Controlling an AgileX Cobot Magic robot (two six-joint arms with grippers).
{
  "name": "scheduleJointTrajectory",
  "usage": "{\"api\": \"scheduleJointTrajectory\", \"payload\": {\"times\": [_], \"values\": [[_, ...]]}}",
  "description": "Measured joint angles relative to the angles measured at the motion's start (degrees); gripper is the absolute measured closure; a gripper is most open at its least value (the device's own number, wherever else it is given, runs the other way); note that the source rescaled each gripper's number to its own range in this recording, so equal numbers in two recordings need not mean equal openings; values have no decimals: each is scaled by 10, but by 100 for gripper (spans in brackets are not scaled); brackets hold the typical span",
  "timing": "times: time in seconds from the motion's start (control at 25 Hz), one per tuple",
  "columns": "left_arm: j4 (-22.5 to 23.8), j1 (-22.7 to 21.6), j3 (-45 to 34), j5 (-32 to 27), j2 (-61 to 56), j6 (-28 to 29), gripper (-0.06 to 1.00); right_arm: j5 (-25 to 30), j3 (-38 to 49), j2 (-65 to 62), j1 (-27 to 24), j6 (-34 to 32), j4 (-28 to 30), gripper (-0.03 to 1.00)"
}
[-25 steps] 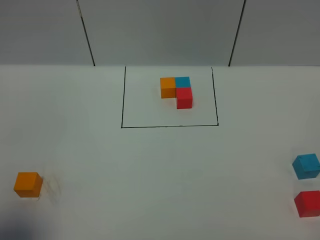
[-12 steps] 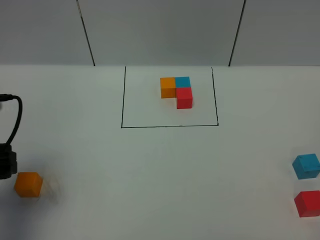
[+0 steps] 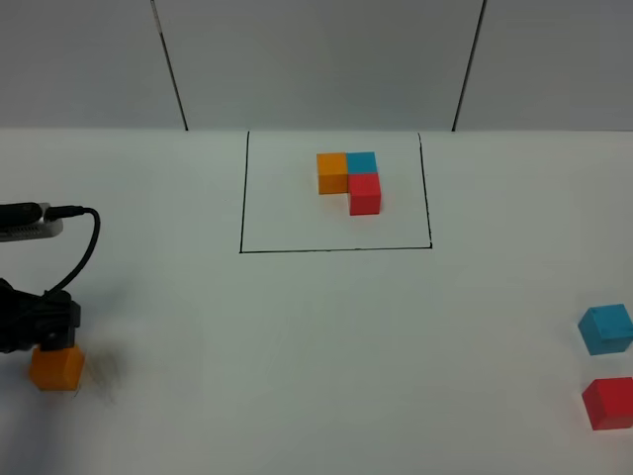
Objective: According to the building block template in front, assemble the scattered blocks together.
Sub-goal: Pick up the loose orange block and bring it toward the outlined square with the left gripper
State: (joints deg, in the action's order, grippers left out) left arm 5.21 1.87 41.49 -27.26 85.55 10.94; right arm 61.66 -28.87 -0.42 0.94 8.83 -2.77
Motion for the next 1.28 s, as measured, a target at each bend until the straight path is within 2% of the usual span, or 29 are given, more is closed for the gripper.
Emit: {"api": "scheduleJointTrajectory", "payload": {"times": [0.32, 0.68, 0.8, 0.88, 0.96, 1.08, 1.12, 1.2, 1.28], "values": [[-1, 0, 0, 56, 76, -8, 7, 0, 0, 0, 0, 0, 0, 97], [-1, 0, 1, 78, 125, -8, 11, 0, 0, 0, 0, 0, 0, 97], [-1, 0, 1, 83, 135, -8, 16, 0, 0, 0, 0, 0, 0, 97], [-1, 0, 1, 87, 136, -8, 25, 0, 0, 0, 0, 0, 0, 97], [-1, 0, 1, 90, 136, -8, 39, 0, 0, 0, 0, 0, 0, 97], [-1, 0, 1, 94, 136, -8, 75, 0, 0, 0, 0, 0, 0, 97], [-1, 0, 1, 96, 136, -9, 92, 0, 0, 0, 0, 0, 0, 97], [0, 0, 1, 98, 136, -28, 94, 0, 0, 0, 0, 0, 0, 97], [0, 3, 8, 92, 136, -70, 94, 0, 0, 0, 0, 0, 0, 97]]}}
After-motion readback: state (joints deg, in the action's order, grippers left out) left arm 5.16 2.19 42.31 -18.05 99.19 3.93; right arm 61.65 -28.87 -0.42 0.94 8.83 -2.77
